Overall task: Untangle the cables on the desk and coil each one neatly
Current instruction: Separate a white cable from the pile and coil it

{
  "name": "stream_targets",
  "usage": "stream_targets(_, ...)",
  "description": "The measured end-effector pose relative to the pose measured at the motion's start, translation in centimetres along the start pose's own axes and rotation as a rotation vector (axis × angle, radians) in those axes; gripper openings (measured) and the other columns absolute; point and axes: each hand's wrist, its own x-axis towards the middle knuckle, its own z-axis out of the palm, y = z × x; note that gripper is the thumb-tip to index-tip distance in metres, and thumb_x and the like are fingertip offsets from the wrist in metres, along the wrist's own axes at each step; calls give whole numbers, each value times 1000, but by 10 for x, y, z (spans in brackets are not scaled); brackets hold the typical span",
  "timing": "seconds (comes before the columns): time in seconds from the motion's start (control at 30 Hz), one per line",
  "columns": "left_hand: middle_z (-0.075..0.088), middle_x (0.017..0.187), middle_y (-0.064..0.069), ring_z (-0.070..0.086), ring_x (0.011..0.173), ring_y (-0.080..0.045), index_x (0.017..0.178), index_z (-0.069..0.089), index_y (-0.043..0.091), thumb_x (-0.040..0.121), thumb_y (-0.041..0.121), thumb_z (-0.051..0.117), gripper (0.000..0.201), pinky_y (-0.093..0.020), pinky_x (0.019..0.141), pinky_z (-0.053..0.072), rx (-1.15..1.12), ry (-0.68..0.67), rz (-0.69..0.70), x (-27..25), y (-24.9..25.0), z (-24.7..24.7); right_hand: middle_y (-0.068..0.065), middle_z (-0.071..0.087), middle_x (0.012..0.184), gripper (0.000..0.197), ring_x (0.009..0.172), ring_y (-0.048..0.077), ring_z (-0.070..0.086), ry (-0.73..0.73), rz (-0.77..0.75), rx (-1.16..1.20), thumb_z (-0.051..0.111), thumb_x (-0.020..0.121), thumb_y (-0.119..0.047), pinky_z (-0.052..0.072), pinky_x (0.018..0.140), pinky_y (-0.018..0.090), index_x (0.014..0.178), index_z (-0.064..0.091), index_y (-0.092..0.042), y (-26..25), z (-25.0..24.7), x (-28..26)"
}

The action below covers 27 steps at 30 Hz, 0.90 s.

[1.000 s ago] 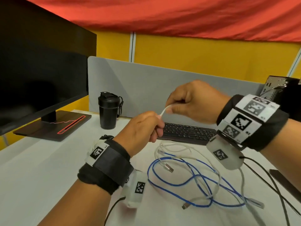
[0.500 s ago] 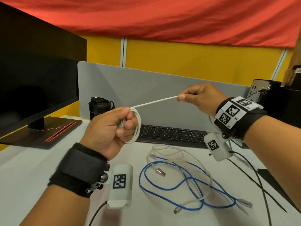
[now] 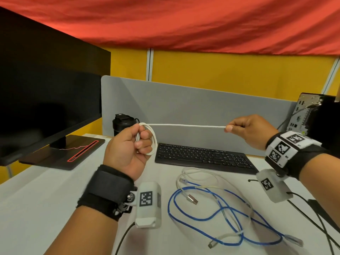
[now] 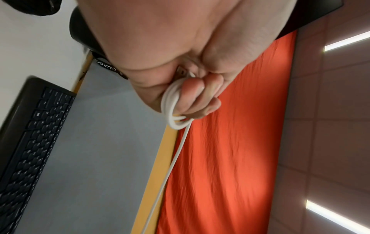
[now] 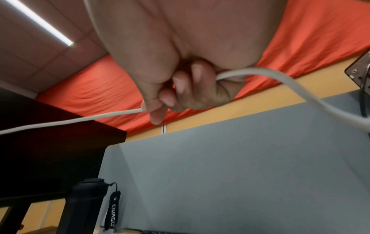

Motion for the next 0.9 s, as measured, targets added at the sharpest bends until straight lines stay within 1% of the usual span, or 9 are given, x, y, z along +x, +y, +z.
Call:
stream_targets(0.1, 48, 67, 0, 35, 43, -4, 76, 53, 14, 103, 22, 39, 32, -16, 42, 26, 27, 47, 13, -1, -3, 3, -3, 54, 57, 15, 50, 9, 41, 5, 26, -3, 65, 91, -33, 34, 50, 23, 87, 76, -23, 4, 6, -5)
stream_targets(0.27, 52, 71, -3, 39, 48, -6, 79, 56, 12, 104, 18, 41, 30, -17, 45, 33, 206, 50, 73, -2, -14, 7, -2, 48, 55, 20, 50, 15, 38, 20, 196, 49, 62, 94, -31, 32, 50, 25, 84, 75, -19, 5, 3, -3)
stream_targets(0.37, 58, 76, -6, 49, 57, -9, 83, 59, 8, 101, 19, 47, 23, -19, 53, 44, 223, 14, 76, -1, -18, 8, 3, 52, 64, 24, 53, 15, 44, -4, 353, 577, 51, 100, -17, 40, 48, 27, 90, 71, -9, -10, 10, -6)
stream_targets(0.43, 62, 78, -5, 56, 66, -12, 85, 63, 9, 90, 23, 56, 16, -23, 63, 51, 233, 0, 68, -2, -22, 7, 7, 60, 74, 25, 63, 17, 56, -51, 363, 963, 49, 100, -14, 51, 62, 32, 88, 71, -9, -27, 13, -11)
stream_targets(0.47, 63, 77, -3, 57, 68, -13, 85, 65, 11, 87, 26, 58, 16, -26, 67, 50, 290, 5, 72, -2, -24, 6, 7, 64, 79, 23, 69, 18, 59, -77, 347, 1023, 53, 98, -15, 53, 68, 35, 88, 73, -12, -34, 15, -14)
stream_targets(0.57, 61, 76, 2, 56, 69, -10, 83, 70, 17, 93, 27, 55, 20, -29, 74, 43, 458, 8, 83, -2, -26, 3, 4, 67, 80, 14, 65, 12, 58, -87, 289, 893, 62, 94, -16, 51, 62, 28, 90, 75, -12, -51, 27, -26)
stream_targets(0.63, 61, 76, 0, 57, 69, -11, 81, 74, 17, 89, 27, 57, 21, -28, 73, 49, 440, -9, 57, -2, -25, 2, 7, 67, 76, 11, 59, 11, 60, -32, 278, 949, 63, 93, -11, 54, 55, 23, 90, 72, -6, -58, 33, -32)
stream_targets(0.77, 65, 79, -4, 59, 65, -12, 77, 77, 19, 84, 28, 59, 22, -27, 69, 54, 475, -97, 9, -3, -31, 5, 10, 69, 76, 8, 67, 16, 69, 114, 304, 1129, 61, 93, -8, 59, 60, 24, 91, 66, -3, -67, 39, -38)
stream_targets(0.9, 71, 91, -7, 65, 67, -12, 86, 76, 14, 85, 28, 60, 22, -26, 67, 54, 495, -144, -28, -4, -41, 10, 11, 70, 77, 7, 71, 17, 71, 97, 327, 1227, 62, 93, -8, 59, 63, 24, 93, 66, -3, -75, 54, -46)
